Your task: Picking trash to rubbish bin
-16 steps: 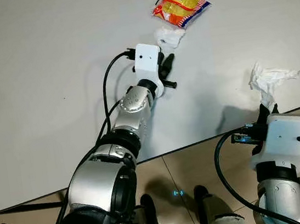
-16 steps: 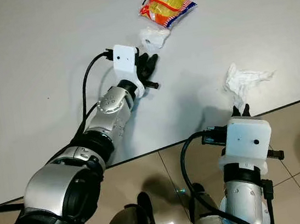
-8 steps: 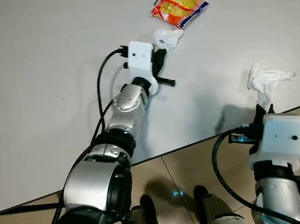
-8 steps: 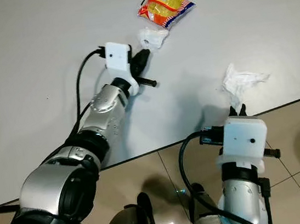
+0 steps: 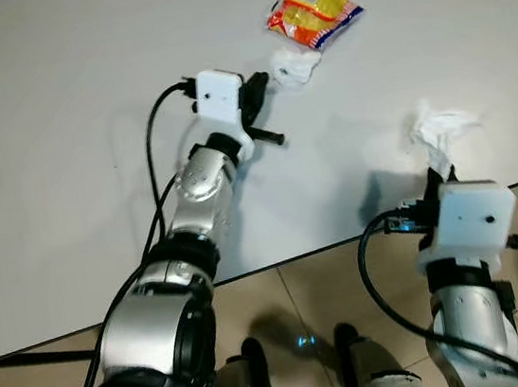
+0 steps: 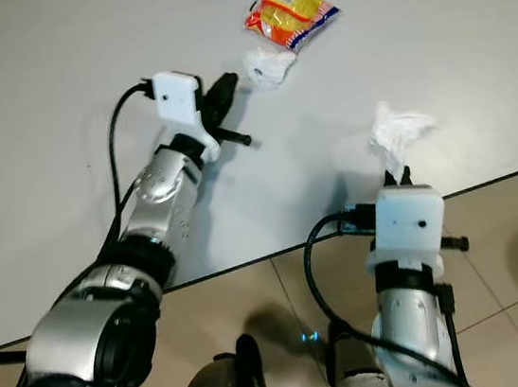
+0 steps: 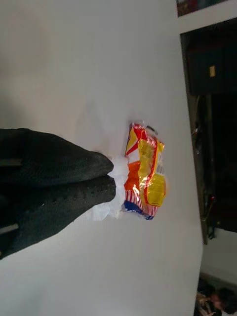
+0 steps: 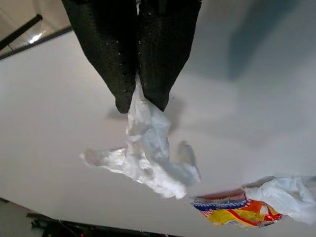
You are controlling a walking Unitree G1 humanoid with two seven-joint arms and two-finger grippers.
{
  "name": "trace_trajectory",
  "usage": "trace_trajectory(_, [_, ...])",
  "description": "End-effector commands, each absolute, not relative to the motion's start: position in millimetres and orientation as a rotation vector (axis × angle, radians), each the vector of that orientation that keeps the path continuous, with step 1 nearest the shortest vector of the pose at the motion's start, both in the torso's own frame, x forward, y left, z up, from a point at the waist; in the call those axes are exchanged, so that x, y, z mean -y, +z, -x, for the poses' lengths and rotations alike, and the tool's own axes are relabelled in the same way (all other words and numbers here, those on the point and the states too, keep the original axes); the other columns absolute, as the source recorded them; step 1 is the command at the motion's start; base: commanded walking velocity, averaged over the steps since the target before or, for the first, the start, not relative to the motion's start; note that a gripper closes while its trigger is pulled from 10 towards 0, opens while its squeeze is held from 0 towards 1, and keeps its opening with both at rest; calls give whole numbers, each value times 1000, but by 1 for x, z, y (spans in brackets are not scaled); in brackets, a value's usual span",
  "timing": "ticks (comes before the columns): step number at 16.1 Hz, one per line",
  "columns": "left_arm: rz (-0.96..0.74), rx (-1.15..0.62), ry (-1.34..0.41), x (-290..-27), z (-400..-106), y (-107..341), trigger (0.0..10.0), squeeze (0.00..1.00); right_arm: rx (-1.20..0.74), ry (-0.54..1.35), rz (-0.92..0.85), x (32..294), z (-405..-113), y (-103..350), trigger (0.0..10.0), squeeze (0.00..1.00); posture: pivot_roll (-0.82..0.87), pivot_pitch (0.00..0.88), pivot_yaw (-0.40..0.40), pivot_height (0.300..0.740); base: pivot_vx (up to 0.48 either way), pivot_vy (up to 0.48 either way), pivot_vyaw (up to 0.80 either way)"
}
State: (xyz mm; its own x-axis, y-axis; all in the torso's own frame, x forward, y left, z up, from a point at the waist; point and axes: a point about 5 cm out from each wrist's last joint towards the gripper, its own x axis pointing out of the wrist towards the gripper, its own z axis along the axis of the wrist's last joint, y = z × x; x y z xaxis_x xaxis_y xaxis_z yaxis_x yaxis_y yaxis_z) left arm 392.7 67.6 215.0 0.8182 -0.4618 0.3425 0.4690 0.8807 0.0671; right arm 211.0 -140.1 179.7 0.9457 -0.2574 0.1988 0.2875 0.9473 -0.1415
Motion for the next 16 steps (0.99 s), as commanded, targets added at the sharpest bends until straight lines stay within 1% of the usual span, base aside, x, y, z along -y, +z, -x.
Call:
trace_trajectory(1, [6,359,-466,-78,-391,208,0,0,177,-255,162,140,-213,176,10000,0,2,240,65,740,0,0,0])
trace_trajectory(3, [-6,339,-407,-89,-390,200,0,0,179,-235,166,142,-220,175,10000,0,27,222,49,740,0,0,0])
trace_trajectory(4, [-12,333,-404,-90,-390,198,0,0,180,-232,167,142,-221,174,10000,0,32,218,46,740,0,0,0])
trace_trajectory(5, [-26,315,-397,-92,-389,193,10000,624,183,-220,169,143,-225,174,10000,0,45,207,38,740,0,0,0])
trace_trajectory(6, [4,301,-393,-95,-387,189,10000,1000,190,-205,171,143,-230,173,10000,0,63,189,25,740,0,0,0])
trace_trajectory(9, [0,304,-426,-96,-384,188,10000,1000,205,-184,170,144,-239,173,10000,0,86,168,15,740,0,0,0])
trace_trajectory(10, [-48,303,-458,-102,-382,188,10000,1000,212,-173,170,144,-243,173,10000,0,100,160,16,740,0,0,0])
trace_trajectory(12, [-122,300,-429,-111,-384,190,10000,1000,212,-176,168,147,-247,172,10000,0,117,162,15,740,0,0,0])
trace_trajectory(16, [-106,285,-380,-115,-384,188,10000,1000,206,-175,166,149,-248,167,10000,0,113,159,6,740,0,0,0])
